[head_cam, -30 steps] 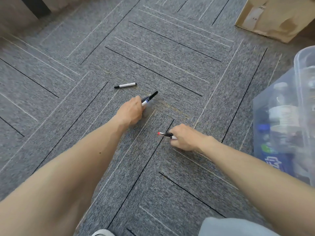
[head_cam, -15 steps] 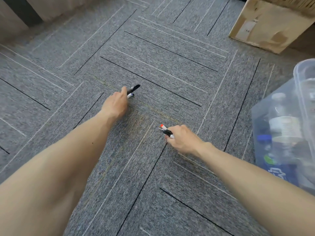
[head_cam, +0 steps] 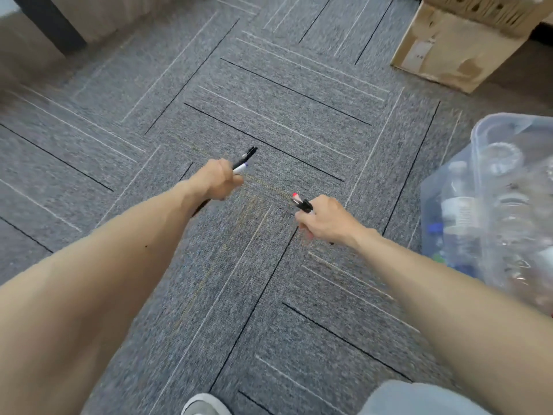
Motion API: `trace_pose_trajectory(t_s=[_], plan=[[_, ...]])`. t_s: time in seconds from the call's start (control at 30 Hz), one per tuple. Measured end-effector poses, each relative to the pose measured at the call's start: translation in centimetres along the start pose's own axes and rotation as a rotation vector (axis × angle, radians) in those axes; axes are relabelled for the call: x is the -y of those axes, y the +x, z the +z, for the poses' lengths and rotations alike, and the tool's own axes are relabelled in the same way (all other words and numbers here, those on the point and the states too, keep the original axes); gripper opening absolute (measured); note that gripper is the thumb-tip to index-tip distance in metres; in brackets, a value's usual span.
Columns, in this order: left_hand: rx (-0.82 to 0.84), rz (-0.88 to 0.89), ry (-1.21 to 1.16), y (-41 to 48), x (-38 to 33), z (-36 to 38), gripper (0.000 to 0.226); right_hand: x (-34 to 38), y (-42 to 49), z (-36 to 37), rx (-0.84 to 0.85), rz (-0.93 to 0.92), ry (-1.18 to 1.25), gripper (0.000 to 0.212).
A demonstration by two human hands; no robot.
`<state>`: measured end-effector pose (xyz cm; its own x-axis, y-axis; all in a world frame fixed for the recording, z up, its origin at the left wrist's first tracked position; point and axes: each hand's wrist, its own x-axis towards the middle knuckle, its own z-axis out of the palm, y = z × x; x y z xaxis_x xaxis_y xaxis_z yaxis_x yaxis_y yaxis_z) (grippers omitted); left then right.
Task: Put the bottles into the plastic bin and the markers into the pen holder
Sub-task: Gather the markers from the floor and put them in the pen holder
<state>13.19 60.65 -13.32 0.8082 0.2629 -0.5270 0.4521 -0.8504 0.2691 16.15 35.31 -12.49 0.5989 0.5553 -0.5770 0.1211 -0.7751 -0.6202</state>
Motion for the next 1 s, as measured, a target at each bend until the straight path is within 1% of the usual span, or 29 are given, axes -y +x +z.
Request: trace_pose_trajectory(t_s=[0.07, 0.13, 0.2, 0.23, 0.3, 0.4, 0.5, 0.57, 0.7, 0.77, 0.87, 0.93, 1.0], plan=[[0.017, 0.029, -0.167, -2.9, -2.0, -2.6, 0.028, 2.9, -2.4, -2.5, -0.042, 0.031, 0.073, 0.034], [0.027, 0.039, -0.406, -6.5, -4.7, -5.8, 0.017, 6.1, -5.3, -5.8, -0.07, 0.055, 0.143, 0.03], [0.036, 0.05, -0.689, -10.8, -8.0, -9.8, 0.015, 9.4, -9.0, -9.4, -0.046, 0.069, 0.327, 0.018], [0.048, 0.055, -0.795, -13.0, -9.8, -12.0, 0.015, 11.0, -11.2, -11.5, -0.031, 0.069, 0.438, 0.013], [0.078, 0.068, -0.905, -17.7, -13.8, -16.8, 0.016, 14.5, -16.2, -15.8, -0.02, 0.047, 0.546, 0.009], [0.029, 0.132, -0.924, -24.1, -20.8, -24.8, 0.021, 19.9, -24.0, -23.1, -0.13, 0.019, 0.555, 0.012], [-0.005, 0.155, -0.947, -30.7, -28.7, -33.6, 0.023, 24.7, -32.9, -31.4, -0.234, 0.037, 0.569, 0.013], [-0.023, 0.182, -0.967, -33.8, -32.7, -37.5, 0.027, 26.8, -37.3, -35.1, -0.265, 0.025, 0.595, 0.018], [-0.04, 0.158, -1.002, -40.9, -42.6, -45.9, 0.041, 30.1, -48.3, -44.2, -0.377, 0.036, 0.641, 0.033], [-0.025, 0.178, -1.008, -43.8, -47.1, -49.4, 0.046, 31.2, -52.8, -48.2, -0.426, 0.036, 0.666, 0.037], [-0.012, 0.208, -1.014, -47.1, -52.7, -53.5, 0.048, 32.4, -58.5, -53.3, -0.521, 0.059, 0.699, 0.041], [-0.02, 0.242, -1.01, -48.7, -56.0, -55.4, 0.046, 32.6, -61.4, -56.3, -0.6, 0.091, 0.696, 0.044], [-0.041, 0.27, -1.003, -49.5, -58.7, -56.6, 0.039, 32.3, -63.6, -58.6, -0.659, 0.118, 0.724, 0.039]])
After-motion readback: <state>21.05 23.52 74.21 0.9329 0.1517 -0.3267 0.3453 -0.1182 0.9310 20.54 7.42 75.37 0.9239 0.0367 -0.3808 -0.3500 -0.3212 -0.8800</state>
